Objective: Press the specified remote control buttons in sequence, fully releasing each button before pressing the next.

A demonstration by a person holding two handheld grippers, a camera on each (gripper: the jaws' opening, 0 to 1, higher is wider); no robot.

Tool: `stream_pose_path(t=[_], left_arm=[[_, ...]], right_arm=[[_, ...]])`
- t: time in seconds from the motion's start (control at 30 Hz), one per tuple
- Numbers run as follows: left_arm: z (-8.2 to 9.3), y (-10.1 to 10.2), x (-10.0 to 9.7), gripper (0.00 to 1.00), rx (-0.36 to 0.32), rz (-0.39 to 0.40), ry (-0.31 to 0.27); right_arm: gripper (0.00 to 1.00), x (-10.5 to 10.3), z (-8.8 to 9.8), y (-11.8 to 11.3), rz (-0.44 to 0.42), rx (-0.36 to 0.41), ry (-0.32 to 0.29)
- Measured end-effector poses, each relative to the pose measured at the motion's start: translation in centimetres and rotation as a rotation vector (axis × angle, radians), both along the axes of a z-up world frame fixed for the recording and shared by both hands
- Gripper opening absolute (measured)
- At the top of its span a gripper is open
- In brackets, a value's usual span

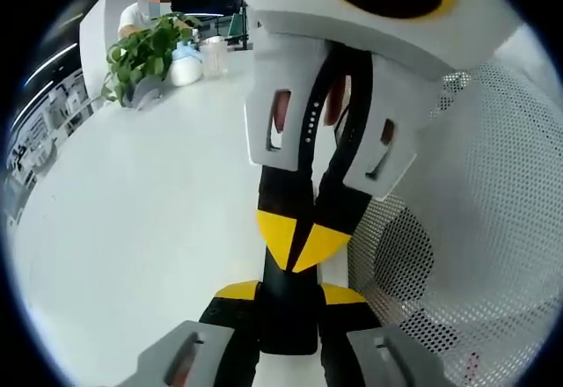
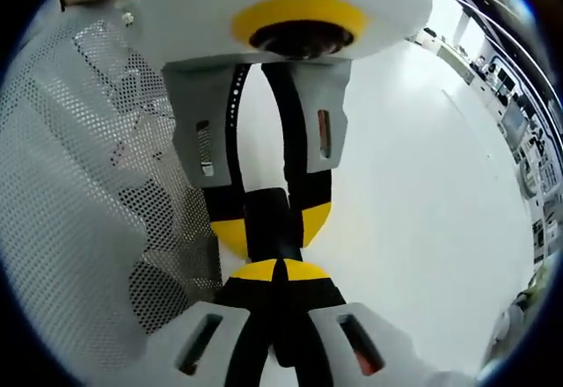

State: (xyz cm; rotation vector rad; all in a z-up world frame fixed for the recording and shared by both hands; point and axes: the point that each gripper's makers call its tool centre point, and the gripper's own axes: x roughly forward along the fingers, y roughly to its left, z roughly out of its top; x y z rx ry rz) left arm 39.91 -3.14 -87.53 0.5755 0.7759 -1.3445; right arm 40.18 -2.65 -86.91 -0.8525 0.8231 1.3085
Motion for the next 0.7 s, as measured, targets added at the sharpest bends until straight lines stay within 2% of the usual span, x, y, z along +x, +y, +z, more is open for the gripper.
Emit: stream_pose_path(t=[0.33,0.53,0.7], left_arm=[[0.04,0.03,-0.06,0.24,0.003,-0.007,-0.005],[0.05,0.04,-0.06,0.24,0.002,-0.008,-0.006],[0.08,0.05,-0.07,0.24,0.001,-0.007,-0.006]], right_arm=[[0.0,0.02,-0.02,0.08,-0.01,-0.004,-0.006],[0.0,0.09,0.05,0.09,-0.061,-0.009,0.038],[0.0,-0.08,0.11,0.05,-0.05,-0.02,0.041]])
